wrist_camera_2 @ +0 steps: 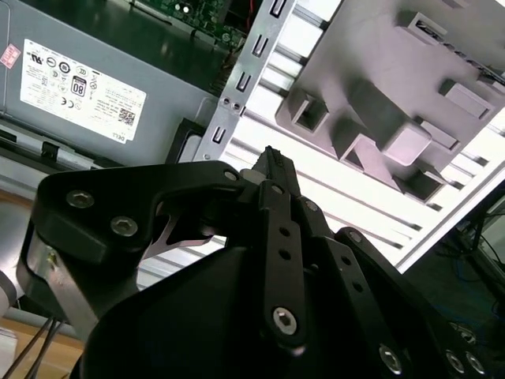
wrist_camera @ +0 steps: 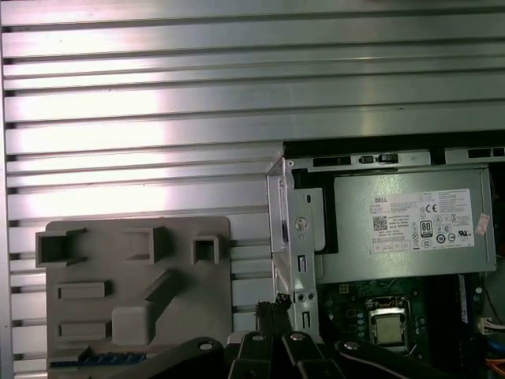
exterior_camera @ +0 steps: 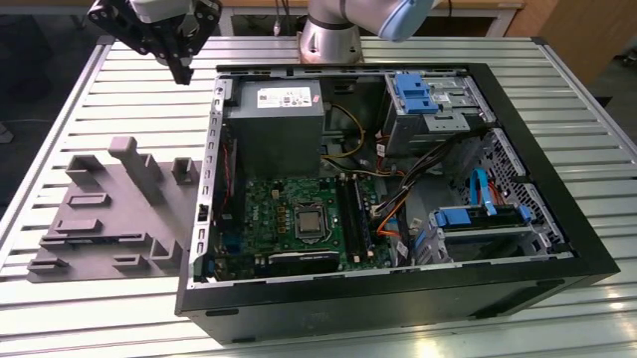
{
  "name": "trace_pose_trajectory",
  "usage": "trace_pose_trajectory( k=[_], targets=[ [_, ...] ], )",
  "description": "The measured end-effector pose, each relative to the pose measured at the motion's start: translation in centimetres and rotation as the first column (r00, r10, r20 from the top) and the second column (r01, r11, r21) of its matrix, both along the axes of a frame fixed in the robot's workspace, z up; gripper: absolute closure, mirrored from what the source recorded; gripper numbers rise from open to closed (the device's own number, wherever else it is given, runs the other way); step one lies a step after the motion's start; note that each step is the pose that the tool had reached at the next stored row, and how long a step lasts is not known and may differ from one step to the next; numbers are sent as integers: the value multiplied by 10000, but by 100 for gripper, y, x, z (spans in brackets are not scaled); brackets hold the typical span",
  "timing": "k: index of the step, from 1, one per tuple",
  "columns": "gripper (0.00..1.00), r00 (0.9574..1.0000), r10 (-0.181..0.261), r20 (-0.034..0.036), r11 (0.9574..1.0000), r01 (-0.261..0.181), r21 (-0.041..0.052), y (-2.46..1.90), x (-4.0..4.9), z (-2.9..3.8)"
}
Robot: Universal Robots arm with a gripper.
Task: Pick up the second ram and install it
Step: 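Reach for the second ram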
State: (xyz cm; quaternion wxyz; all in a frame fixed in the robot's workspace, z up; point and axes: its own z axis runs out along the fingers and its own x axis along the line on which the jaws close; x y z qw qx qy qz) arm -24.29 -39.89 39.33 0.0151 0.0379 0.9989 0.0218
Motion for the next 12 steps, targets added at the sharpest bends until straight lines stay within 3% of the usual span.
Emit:
trace_pose_trajectory(
  k=[12],
  targets=[
    [89,10000,2,5,10000,-2,-1,0,-147,1]
  ],
)
